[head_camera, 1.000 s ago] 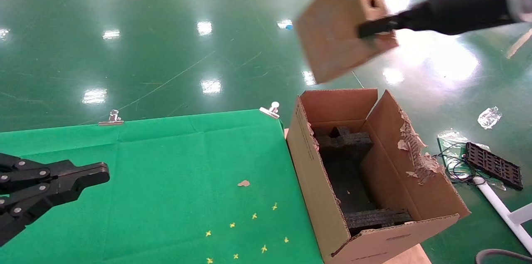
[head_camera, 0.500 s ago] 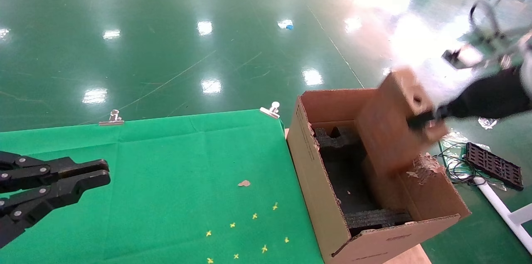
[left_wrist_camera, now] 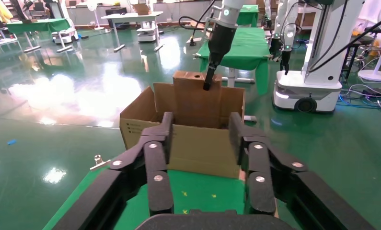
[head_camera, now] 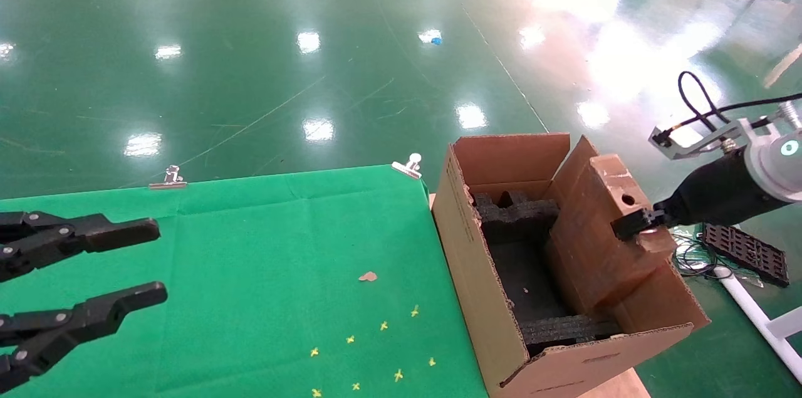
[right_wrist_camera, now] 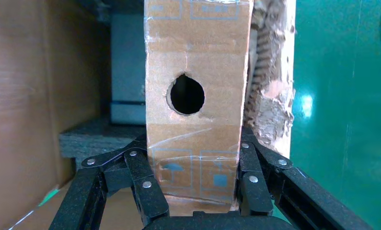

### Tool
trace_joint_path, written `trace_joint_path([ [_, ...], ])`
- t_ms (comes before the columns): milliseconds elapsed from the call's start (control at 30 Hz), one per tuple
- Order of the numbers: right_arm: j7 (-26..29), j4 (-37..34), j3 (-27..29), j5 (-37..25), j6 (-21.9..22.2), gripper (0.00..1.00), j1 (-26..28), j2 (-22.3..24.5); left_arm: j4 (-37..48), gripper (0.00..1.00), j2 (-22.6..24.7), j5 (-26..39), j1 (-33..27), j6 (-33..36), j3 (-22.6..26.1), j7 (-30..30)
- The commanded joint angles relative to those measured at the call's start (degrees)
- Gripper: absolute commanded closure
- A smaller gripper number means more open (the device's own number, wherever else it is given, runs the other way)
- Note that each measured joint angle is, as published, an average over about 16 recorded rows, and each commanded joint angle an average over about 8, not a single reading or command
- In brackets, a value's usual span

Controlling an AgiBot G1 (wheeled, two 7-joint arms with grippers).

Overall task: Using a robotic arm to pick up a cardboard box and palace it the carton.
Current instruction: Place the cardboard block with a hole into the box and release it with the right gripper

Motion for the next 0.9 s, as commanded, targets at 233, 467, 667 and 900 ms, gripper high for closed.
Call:
trace_joint_path([
  [233, -1.72, -5.53, -0.52, 0.84, 2.91, 1.0, -4.69, -2.75, 0.0, 0.0, -0.01, -0.02, -0.01, -0.01, 0.03, 0.01],
  [467, -3.63, -10.03, -0.31, 2.47, 8.16, 1.0, -10.7, -5.52, 0.0, 0.0, -0.02, -0.04, -0.01, -0.02, 0.05, 0.03],
  [667, -6.03, -12.44, 0.89, 5.78, 13.69, 1.0, -17.48, -6.57, 0.0, 0.0, -0.03, -0.05, -0.02, -0.03, 0.07, 0.04],
  [900, -9.83, -14.52, 2.31, 8.86, 18.06, 0.83, -22.72, -7.98, 0.0, 0.0, -0.04, -0.07, -0.02, -0.04, 0.1, 0.05],
])
